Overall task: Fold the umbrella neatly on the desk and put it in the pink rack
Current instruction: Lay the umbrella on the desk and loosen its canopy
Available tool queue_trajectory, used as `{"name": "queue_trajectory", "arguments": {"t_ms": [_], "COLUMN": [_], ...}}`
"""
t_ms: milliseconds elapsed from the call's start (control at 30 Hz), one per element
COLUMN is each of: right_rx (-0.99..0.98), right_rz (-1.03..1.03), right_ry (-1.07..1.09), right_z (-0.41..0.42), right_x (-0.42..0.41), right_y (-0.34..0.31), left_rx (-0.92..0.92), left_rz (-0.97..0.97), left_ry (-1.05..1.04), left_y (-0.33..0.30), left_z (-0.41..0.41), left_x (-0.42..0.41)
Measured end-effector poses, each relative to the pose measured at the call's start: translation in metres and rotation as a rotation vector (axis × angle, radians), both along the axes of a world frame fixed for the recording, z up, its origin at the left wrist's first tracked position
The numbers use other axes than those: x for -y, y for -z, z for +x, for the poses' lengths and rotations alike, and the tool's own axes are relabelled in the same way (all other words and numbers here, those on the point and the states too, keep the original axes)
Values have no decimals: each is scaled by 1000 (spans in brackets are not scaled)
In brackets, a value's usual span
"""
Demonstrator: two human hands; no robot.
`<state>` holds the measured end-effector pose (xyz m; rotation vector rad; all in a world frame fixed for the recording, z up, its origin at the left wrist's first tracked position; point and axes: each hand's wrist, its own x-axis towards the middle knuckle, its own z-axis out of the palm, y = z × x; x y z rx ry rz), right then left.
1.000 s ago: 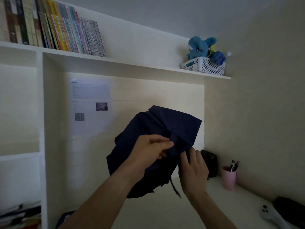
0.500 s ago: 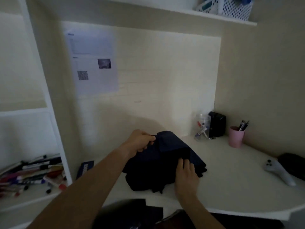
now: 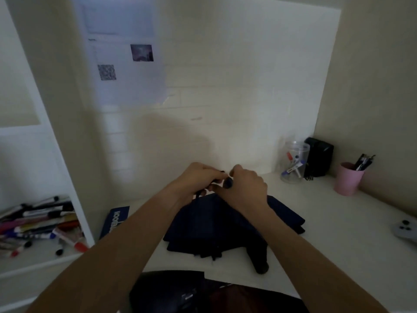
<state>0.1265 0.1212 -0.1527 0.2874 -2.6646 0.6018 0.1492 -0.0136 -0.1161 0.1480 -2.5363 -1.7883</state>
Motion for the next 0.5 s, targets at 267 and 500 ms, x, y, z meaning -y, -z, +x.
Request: {"name": "queue_trajectory", "arguments": {"t_ms": [267, 500], "right_rx": [329, 883], "right_rz": [-566, -835], "right_ry": [49, 176], "right_z": [-90, -93], "right_x": [-87, -135], "right_y": [-3, 57], "left_rx": [50, 360], "left_rz": [-399, -291], "left_ry": [-215, -20], "left_y": [61, 121], "left_z": [-8, -33], "left_x": [-5, -26]}}
